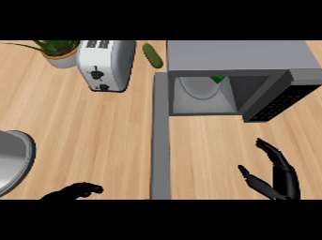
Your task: Pick up the milk, place it into the microwave and close the microwave
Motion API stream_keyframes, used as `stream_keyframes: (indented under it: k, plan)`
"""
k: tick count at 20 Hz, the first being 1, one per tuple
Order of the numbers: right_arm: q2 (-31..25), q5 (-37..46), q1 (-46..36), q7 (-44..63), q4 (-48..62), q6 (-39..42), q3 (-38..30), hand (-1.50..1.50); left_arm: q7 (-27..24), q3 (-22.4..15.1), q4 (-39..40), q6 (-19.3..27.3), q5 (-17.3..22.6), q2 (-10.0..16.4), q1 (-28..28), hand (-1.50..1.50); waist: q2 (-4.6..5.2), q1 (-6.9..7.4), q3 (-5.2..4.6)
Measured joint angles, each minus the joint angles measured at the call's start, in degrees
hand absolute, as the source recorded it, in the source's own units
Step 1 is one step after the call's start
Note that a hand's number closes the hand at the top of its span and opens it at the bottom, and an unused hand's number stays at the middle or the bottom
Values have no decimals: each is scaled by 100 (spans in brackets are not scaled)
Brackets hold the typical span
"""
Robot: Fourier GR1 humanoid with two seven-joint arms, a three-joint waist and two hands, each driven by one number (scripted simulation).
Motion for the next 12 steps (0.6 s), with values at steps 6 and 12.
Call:
stream_keyframes:
  k: [6,12]
  plan:
    - [-382,-481,756,231,-825,552,-271,-150,154,-690,339,507,-468,-91,-605,150,13,25,4]
    - [-657,-752,1199,192,-1008,939,-595,-150,2,-915,999,1398,-787,-109,-1294,150,23,54,6]
